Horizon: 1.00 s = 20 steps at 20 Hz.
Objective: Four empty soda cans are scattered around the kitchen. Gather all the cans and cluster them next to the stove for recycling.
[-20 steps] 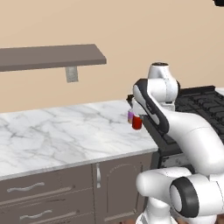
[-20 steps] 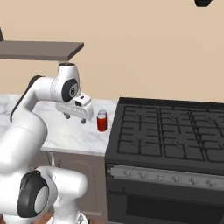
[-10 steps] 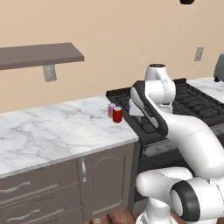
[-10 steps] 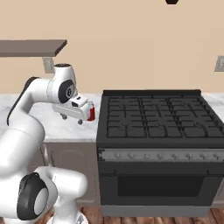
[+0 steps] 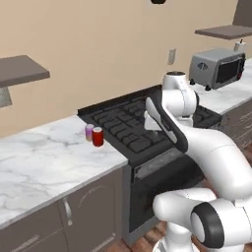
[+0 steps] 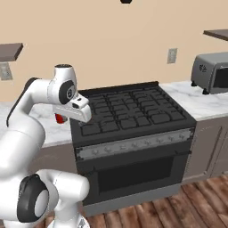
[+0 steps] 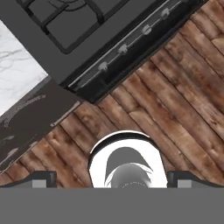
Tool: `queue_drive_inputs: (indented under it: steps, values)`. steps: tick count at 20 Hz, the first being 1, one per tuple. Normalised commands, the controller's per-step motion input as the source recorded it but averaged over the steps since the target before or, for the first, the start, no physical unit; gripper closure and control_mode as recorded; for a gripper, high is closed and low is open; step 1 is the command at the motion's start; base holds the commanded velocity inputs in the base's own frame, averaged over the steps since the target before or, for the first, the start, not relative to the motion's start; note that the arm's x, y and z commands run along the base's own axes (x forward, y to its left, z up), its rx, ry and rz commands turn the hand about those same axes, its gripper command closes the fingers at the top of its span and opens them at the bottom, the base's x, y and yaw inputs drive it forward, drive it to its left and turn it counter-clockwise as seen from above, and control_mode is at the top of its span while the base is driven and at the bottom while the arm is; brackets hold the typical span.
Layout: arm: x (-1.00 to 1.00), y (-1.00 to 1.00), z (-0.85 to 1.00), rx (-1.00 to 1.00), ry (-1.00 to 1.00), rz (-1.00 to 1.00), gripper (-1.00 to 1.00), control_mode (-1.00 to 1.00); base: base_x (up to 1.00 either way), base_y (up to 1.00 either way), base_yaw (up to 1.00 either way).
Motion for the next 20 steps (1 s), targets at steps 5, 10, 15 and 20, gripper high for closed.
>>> queue_drive_inputs:
  steps: [5, 10, 15, 20]
  values:
    - [0.0, 0.0, 0.0, 0.0, 0.0, 0.0, -1.0, 1.0, -0.03, 0.09, -0.43]
    - [0.0, 0.0, 0.0, 0.0, 0.0, 0.0, -1.0, 1.0, -0.03, 0.12, -0.42]
    - [0.0, 0.0, 0.0, 0.0, 0.0, 0.0, -1.0, 1.0, -0.09, 0.24, -0.37]
    - [0.0, 0.0, 0.0, 0.0, 0.0, 0.0, -1.0, 1.0, -0.11, 0.26, -0.36]
